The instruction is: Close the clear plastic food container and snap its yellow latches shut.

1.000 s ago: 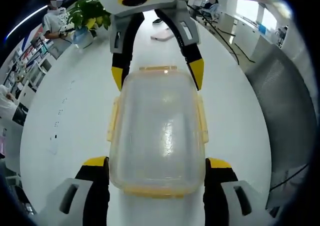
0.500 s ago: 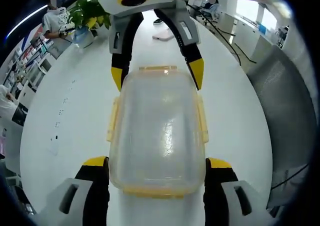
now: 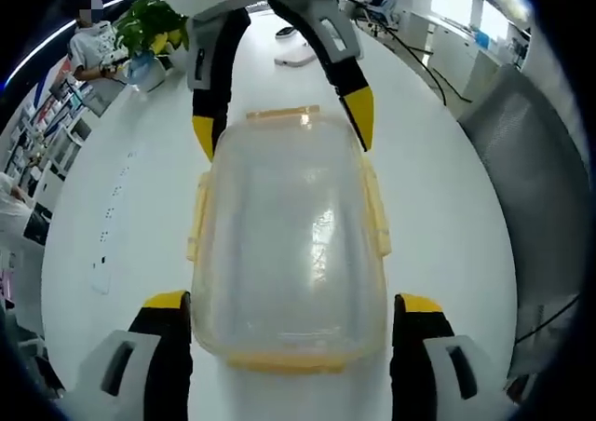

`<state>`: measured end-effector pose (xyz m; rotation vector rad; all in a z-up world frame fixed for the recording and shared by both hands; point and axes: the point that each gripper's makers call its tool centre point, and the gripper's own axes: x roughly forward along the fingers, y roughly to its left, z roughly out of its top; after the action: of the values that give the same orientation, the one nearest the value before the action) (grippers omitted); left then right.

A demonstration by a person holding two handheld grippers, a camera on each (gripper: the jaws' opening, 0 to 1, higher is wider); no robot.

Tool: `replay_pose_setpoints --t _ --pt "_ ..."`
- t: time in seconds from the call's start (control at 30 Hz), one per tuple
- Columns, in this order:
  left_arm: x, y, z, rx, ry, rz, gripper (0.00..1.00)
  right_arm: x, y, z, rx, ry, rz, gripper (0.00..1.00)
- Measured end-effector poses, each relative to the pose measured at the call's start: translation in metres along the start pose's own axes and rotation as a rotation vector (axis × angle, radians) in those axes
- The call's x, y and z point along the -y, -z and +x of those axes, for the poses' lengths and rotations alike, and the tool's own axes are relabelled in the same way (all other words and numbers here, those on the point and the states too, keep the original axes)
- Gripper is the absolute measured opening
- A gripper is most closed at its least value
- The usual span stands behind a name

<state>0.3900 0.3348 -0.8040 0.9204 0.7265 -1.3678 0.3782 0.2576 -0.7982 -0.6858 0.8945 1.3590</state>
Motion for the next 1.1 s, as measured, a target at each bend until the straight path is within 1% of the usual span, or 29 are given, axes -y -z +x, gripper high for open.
replay_pose_setpoints --t 0.07,0.17,0.2,0.23,0.3,0.33,0.43,0.47,0.5,0.6,0.77,0.9,0.97,1.03,1.1 --pt "-0.002 -0.002 -0.003 0.013 -0.004 0.000 0.87 -0.001 0.001 0.001 -0.006 0.005 -0.003 0.77" --pt "-0.002 -0.003 -0.003 0.017 -0.003 -0.002 0.87 -0.001 0.007 0.003 -0.037 0.014 -0.012 0.79" --pt "-0.001 -0.003 -0.003 0.017 0.000 -0.003 0.88 0.000 0.008 0.003 -0.038 0.014 -0.008 0.81" --pt "-0.002 -0.003 -0.003 0.017 -0.002 -0.003 0.89 0.000 0.006 0.003 -0.025 0.016 0.010 0.85" --pt "-0.004 -0.003 -0.003 0.025 -0.016 -0.004 0.92 0.002 0.002 0.001 -0.001 0.022 0.018 0.94" --pt "-0.005 -0.003 -0.004 0.026 -0.018 -0.005 0.92 0.002 0.001 0.000 0.003 0.029 0.012 0.96" --pt "-0.006 -0.003 -0.004 0.028 -0.021 -0.010 0.94 0.002 0.000 -0.004 0.007 0.031 0.015 0.95" --pt "-0.007 -0.004 -0.004 0.032 -0.026 -0.011 0.96 0.003 -0.001 -0.005 0.012 0.033 0.016 0.96" --pt "-0.008 -0.005 -0.005 0.040 -0.033 -0.014 0.98 0.002 -0.002 -0.006 0.015 0.034 0.016 1.00" --pt "-0.009 -0.006 -0.008 0.048 -0.038 -0.017 0.99 0.005 -0.004 -0.008 0.027 0.058 0.000 1.00" --pt "-0.011 -0.007 -0.013 0.050 -0.053 -0.011 0.99 0.004 -0.005 -0.011 0.025 0.062 0.002 1.00" --pt "-0.011 -0.008 -0.020 0.062 -0.071 -0.023 0.99 0.005 -0.008 -0.016 0.034 0.084 0.002 1.00" --pt "-0.012 -0.008 -0.025 0.069 -0.096 -0.034 0.99 0.004 -0.010 -0.020 0.045 0.095 0.005 1.00" --pt "-0.016 -0.009 -0.030 0.079 -0.146 -0.021 0.99 0.004 -0.010 -0.022 0.041 0.113 0.002 1.00" --pt "-0.014 -0.010 -0.036 0.098 -0.161 -0.023 0.99 0.004 -0.009 -0.024 0.042 0.123 0.004 1.00"
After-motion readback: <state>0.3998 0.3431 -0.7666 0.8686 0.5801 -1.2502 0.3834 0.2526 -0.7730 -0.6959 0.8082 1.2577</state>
